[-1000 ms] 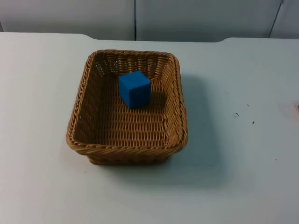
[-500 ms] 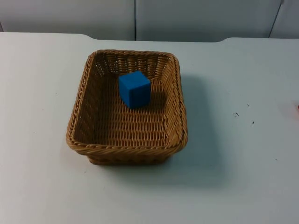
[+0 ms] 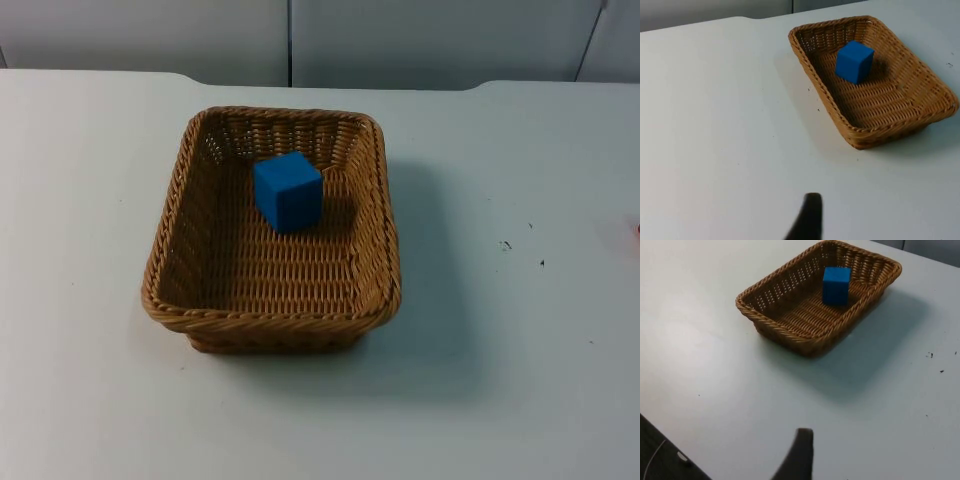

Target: Pick up the basket with the left hand and place the blue cube into the basket with the right hand.

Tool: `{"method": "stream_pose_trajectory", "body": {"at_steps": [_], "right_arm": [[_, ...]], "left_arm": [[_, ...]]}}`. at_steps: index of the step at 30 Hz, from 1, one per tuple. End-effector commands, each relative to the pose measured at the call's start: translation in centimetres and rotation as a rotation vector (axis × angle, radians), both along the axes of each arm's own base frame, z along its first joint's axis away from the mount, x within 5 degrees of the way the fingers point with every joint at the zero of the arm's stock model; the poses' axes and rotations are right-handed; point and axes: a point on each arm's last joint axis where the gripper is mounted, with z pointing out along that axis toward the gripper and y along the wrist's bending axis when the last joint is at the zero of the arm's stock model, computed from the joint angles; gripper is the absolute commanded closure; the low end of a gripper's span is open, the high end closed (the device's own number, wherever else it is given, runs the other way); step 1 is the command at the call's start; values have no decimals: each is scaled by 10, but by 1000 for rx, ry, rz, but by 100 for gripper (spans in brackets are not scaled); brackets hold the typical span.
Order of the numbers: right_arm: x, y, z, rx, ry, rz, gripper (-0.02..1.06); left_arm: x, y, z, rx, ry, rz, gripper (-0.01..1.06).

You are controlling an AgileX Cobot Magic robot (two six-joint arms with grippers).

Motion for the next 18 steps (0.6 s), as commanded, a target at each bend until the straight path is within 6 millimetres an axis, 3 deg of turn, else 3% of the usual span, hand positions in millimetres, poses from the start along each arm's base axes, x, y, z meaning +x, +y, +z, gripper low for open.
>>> {"method": "stream_pose_trajectory", "body": {"at_steps": [1,2,3,5,18], "right_arm": [[1,0,-1,-1,-11,-3,16],[1,0,-1,-1,-11,-3,16],[1,0,-1,-1,-11,-3,9],[1,0,-1,-1,-11,-3,0],[1,0,-1,-1,-11,-3,0]], "left_arm": [[0,0,0,-14,-7,-5,7],[0,0,0,-14,-7,-5,7],[0,0,0,-14,-7,-5,0],[0,0,0,-14,-7,-5,0],[0,0,0,-14,-7,-5,0]]}}
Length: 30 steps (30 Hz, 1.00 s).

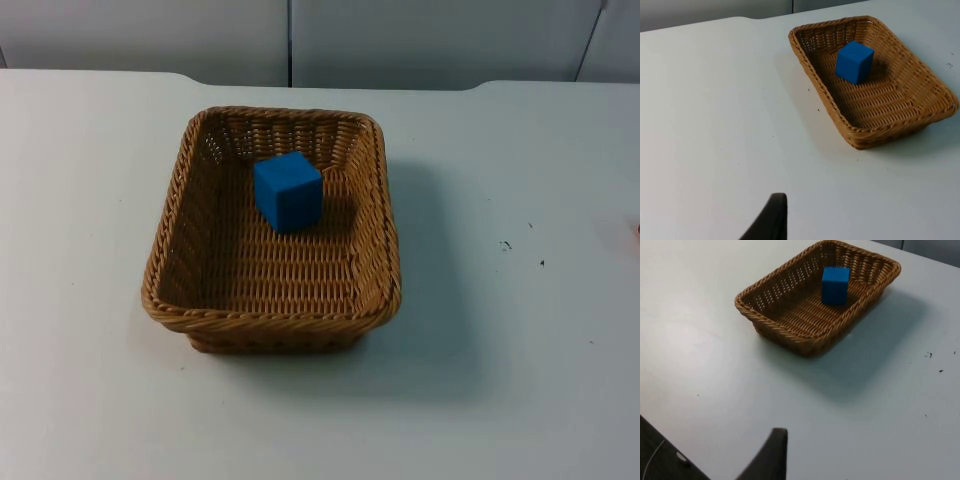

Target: Pick up the basket with the left hand and place the blue cube into the basket with the right hand.

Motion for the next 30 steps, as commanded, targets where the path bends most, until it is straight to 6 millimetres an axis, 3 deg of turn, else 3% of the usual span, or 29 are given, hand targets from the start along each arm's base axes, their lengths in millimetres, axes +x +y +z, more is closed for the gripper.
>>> {"method": "stream_pose_trajectory", "body": {"at_steps": [1,12,22,30], "right_arm": [[1,0,-1,1,-10,-2,0],[1,1,-1,1,-10,-64,0],[-1,2,-1,-1,-10,-418,0],[-1,3,-1,-2,-10,-591,0]], "left_arm": [[0,0,0,-14,-7,-5,0],[0,0,0,-14,-7,-5,0],[0,0,0,-14,-7,-5,0],[0,0,0,-14,-7,-5,0]]}}
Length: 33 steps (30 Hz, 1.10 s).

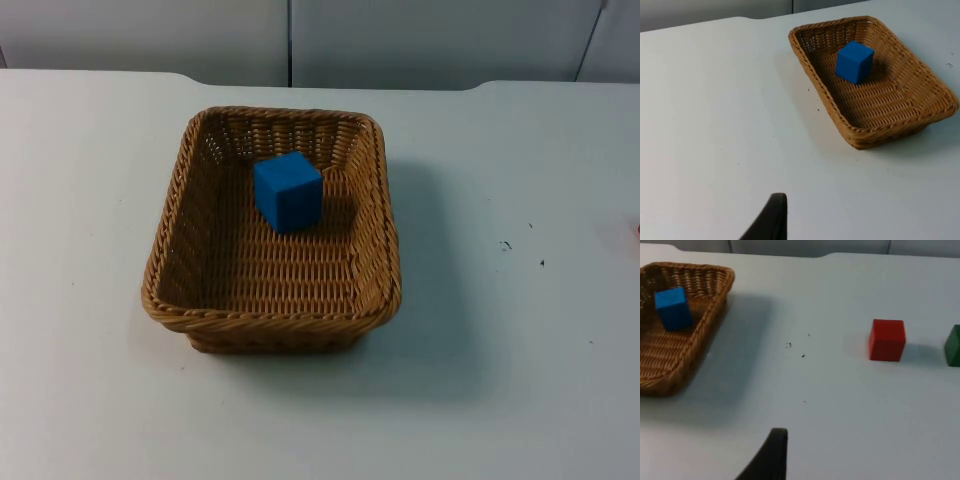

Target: Pick up the basket with the left hand and place the blue cube into the basket with the right hand.

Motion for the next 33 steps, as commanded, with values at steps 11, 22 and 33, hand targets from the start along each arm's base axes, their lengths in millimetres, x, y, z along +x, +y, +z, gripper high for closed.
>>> {"method": "stream_pose_trajectory", "body": {"at_steps": [11,22,33], "right_arm": [[1,1,-2,-3,-5,-138,0],[1,1,-2,-3,-5,-138,0],[1,1,-2,-3,-5,-138,0]], "left_arm": [[0,0,0,-14,-7,-5,0],[0,0,0,-14,-7,-5,0],[2,-2,0,-13,-9,176,0]]}}
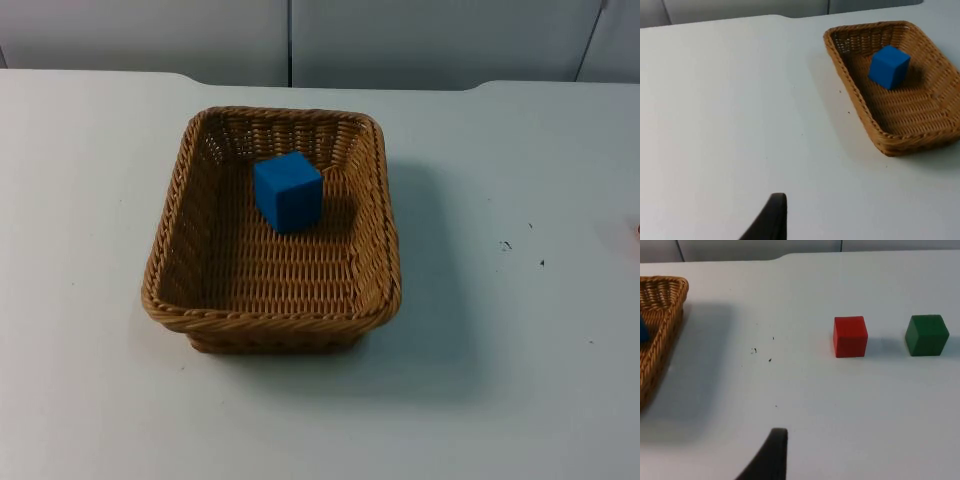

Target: Pick up the basket with the left hand and place the blue cube into the basket with the right hand.

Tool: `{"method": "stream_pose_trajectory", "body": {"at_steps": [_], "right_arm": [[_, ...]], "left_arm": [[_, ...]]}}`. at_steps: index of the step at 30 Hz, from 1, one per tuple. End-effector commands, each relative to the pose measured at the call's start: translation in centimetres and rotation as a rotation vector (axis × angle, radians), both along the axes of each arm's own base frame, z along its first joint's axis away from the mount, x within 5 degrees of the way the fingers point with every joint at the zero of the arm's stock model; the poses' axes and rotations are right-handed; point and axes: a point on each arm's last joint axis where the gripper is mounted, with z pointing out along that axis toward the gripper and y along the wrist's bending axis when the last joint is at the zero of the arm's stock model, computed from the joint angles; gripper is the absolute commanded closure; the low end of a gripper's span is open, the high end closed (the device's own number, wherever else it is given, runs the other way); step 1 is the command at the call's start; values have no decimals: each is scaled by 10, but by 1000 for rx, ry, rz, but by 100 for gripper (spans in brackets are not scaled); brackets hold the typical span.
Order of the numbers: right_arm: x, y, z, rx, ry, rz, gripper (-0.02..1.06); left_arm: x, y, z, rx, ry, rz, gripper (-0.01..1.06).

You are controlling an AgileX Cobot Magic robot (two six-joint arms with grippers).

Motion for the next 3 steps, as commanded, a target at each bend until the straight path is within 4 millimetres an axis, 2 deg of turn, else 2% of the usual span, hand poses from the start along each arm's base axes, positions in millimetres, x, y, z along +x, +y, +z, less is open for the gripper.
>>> {"method": "stream_pose_trajectory", "body": {"at_steps": [1,3], "right_arm": [[1,0,-2,-4,-4,-10,0],[1,0,-2,-4,-4,-10,0]], "left_arm": [[1,-1,0,-12,-10,56,0],[1,-1,0,-12,-10,82,0]]}}
